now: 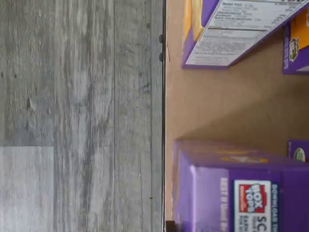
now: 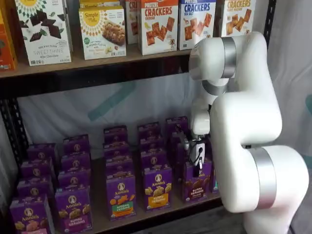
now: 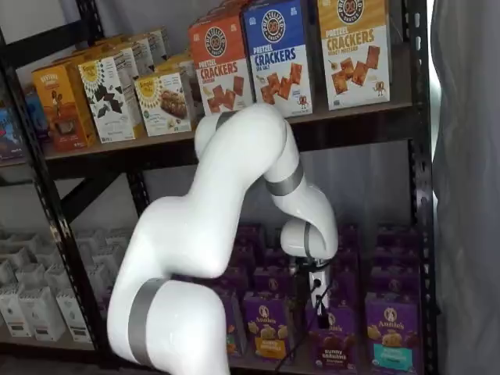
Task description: Pick up the purple box with a brown patch in the center, on the bottom shelf, the fifth box from the left
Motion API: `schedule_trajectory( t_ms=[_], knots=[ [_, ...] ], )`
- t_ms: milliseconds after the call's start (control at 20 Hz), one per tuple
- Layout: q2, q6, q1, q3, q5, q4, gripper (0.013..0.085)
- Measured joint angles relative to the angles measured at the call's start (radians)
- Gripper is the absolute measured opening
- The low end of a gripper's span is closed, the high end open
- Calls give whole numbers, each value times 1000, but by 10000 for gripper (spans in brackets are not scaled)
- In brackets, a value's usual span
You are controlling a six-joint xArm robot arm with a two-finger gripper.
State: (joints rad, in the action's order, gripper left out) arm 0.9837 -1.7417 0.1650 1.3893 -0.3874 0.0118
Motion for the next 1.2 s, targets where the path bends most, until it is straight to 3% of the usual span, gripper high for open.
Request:
schedule_trajectory(
  t_ms=[150,400,750,900,1200],
  knots=[
    [-3,3,0,-5,3,-4,410],
    [-8,-1,1,-11,4,0,290],
    [-34,-8,-5,-42,2,14,290],
    [-63,-18,-14,-80,8,35,290],
    [-148,2,-31,-193,24,30,290]
  ],
)
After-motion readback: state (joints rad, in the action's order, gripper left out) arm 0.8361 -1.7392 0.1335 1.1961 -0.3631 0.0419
